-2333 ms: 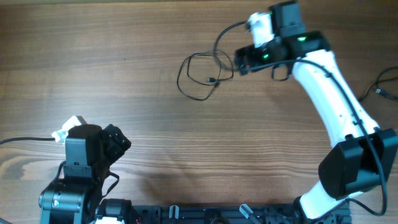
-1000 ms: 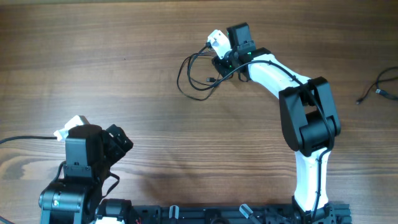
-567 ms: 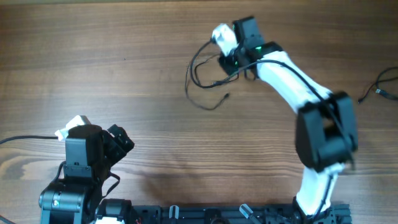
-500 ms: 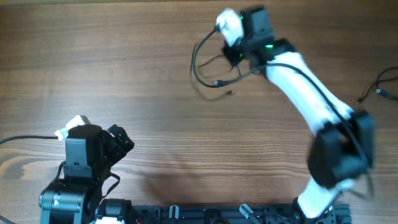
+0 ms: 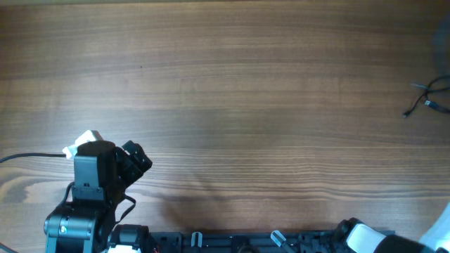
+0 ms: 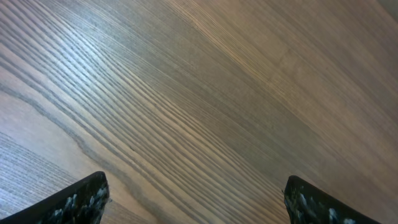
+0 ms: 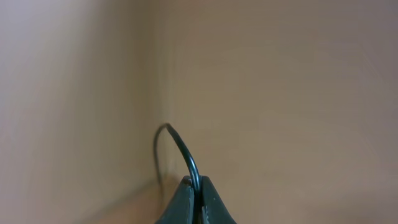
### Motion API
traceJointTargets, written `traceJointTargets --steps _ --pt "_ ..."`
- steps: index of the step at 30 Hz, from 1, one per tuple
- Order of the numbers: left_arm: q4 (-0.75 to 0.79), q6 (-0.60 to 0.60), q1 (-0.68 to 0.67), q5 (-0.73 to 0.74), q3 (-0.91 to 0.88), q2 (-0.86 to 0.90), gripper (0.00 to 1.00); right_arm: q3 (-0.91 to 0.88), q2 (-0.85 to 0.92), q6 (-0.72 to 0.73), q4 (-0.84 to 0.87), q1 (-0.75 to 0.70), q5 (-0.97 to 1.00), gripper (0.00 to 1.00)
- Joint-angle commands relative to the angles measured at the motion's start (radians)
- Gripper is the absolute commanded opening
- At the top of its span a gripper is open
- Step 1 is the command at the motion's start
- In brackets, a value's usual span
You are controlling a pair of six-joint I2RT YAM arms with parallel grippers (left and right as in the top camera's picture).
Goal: Untangle cables
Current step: 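Carry the last cable to the right side of the table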
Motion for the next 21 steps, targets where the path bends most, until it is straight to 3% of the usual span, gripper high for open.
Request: traceJointTargets --steps 1,11,12,13,14,17,21 --pt "-0.001 0.016 0.006 0.006 0.006 -0.002 0.92 0.004 0.062 0.424 0.011 -0.166 -0.175 0.04" --pt "-0.012 0.016 0.006 0.031 0.006 -0.001 0.93 0.004 0.429 0.487 -0.385 -0.209 -0.207 0.07" --pt "-0.012 0.016 0.006 0.031 0.006 -0.001 0.92 0.004 0.457 0.487 -0.402 -0.209 -0.233 0.28" --pt "-0.012 0.016 0.006 0.031 0.006 -0.001 0.93 0.004 0.486 0.486 -0.42 -0.209 -0.272 0.68" --pt "-0.012 0.016 0.006 0.031 0.006 -0.001 0.93 0.004 0.505 0.488 -0.439 -0.209 -0.296 1.0" --pt "-0.011 0.016 0.006 0.031 0.006 -0.001 0.92 0.004 0.512 0.553 -0.512 -0.208 -0.286 1.0" --pt "-0.011 0.016 0.006 0.031 0.006 -0.001 0.93 0.004 0.512 0.949 -0.802 -0.208 -0.322 1.0"
